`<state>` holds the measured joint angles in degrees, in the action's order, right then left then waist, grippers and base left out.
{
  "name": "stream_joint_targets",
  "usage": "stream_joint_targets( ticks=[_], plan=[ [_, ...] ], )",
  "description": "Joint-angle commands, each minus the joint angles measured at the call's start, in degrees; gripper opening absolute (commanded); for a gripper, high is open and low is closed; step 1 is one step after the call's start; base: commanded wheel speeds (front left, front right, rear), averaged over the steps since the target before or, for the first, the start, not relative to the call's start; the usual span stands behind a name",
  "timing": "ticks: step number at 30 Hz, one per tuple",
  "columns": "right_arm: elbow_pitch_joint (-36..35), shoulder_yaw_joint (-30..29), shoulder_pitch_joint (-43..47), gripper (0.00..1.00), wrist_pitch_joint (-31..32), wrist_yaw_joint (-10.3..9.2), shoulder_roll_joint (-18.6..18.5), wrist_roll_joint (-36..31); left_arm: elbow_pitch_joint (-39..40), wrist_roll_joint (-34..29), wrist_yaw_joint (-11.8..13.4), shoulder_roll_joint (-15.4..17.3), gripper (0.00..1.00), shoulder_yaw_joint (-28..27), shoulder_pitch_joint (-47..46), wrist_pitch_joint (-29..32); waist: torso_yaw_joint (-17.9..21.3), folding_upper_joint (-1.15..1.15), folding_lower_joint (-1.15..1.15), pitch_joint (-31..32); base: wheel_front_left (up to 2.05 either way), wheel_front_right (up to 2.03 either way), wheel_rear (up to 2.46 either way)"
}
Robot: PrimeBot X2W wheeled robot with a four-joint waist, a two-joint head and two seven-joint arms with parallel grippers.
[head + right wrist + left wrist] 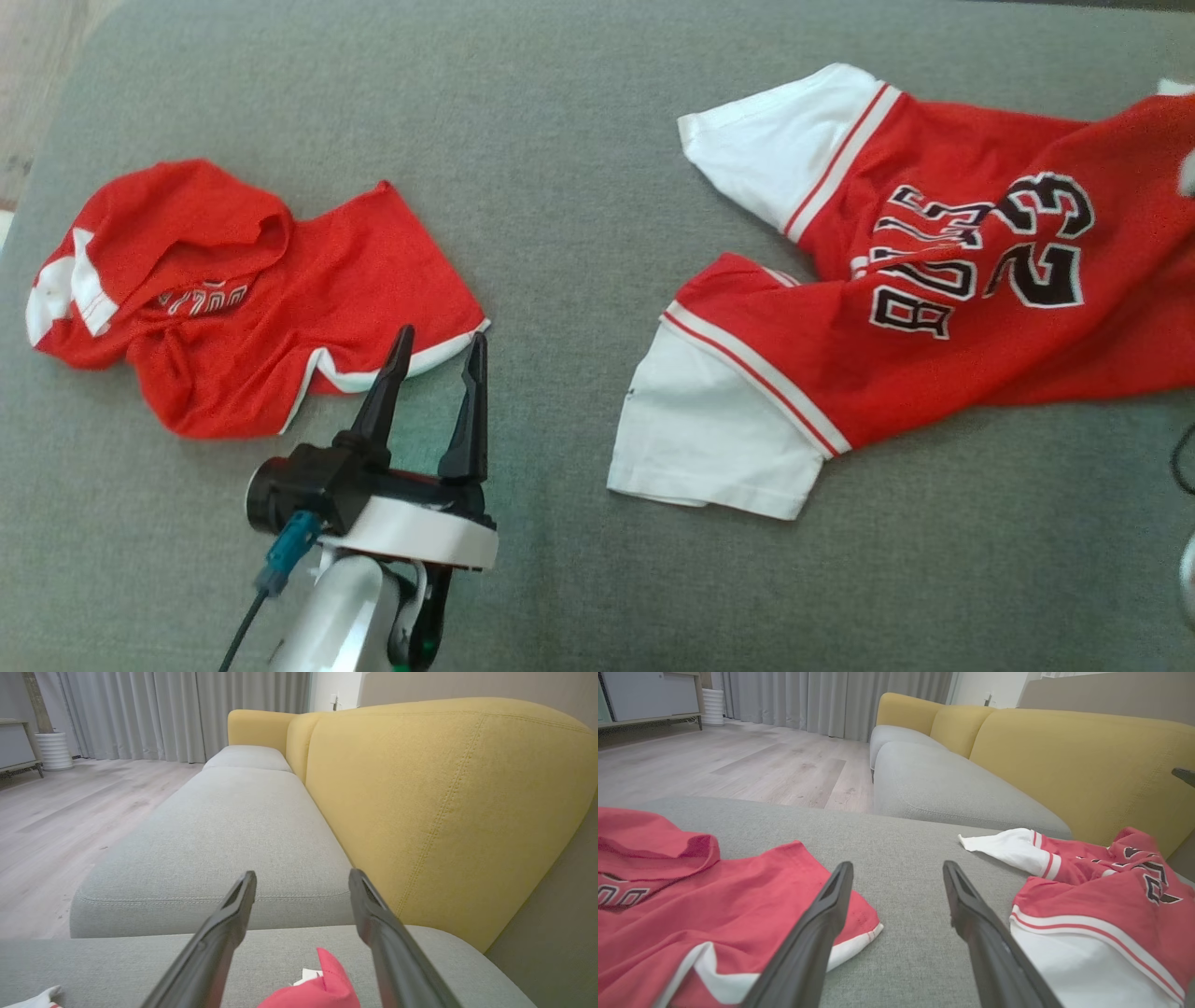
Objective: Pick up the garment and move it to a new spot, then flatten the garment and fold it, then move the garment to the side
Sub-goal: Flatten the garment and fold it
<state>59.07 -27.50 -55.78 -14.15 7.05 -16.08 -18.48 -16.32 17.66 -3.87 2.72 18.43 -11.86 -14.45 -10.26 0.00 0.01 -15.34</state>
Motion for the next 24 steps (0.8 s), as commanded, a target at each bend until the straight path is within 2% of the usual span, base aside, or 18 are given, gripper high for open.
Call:
stream_joint_targets(
  ticks=[1,3,8,9,13,14,18,24],
  plan=[
    [-1.91,1.67,-0.54,1.0,-0.64,0.44,1.16,-0.46,1.61,0.06,0.47,0.16,1.0,-2.03,-1.17,-0.55,0.75,0.0,-0.01,0.99,0.0,0.0,0.0],
    [-2.87,3.16,0.75,1.0,-0.78,0.44,2.67,0.19,1.62,-0.11,0.58,0.16,1.0,-2.42,-0.89,-0.55,1.5,0.0,-0.01,1.82,0.0,0.0,0.0],
    [-14.51,11.02,8.07,1.0,-0.83,0.44,7.03,7.51,1.91,-0.71,0.62,0.16,1.0,-3.42,-0.07,-0.55,3.66,0.0,-0.01,3.88,0.0,0.0,0.0],
    [-14.51,11.02,8.07,1.0,-0.83,0.44,7.03,7.51,1.91,-0.71,0.62,0.16,1.0,-3.42,-0.07,-0.55,3.66,0.0,-0.01,3.88,0.0,0.0,0.0],
    [-24.02,16.97,17.34,1.0,-0.84,0.44,8.56,14.4,2.2,-1.09,0.64,0.16,1.0,-4.05,0.91,-0.55,5.32,0.0,-0.01,5.88,0.0,0.0,0.0],
    [-28.03,19.04,22.31,1.0,-0.84,0.44,9.24,16.97,2.24,-1.34,0.61,0.16,1.0,-4.28,1.6,-0.55,6.14,0.0,-0.01,7.06,0.0,0.0,0.0],
    [-34.22,21.45,32.11,1.0,-0.84,0.44,10.99,20.5,2.25,-1.55,0.57,0.16,1.0,-4.77,3.29,-0.55,7.6,0.0,-0.01,9.33,0.0,0.0,0.0],
    [-40.32,24.0,44.9,1.0,-0.85,0.44,12.94,22.31,2.62,-1.17,0.66,0.16,1.0,-5.09,5.45,-0.55,9.22,0.0,-0.01,11.69,0.0,0.0,0.0]
  ],
)
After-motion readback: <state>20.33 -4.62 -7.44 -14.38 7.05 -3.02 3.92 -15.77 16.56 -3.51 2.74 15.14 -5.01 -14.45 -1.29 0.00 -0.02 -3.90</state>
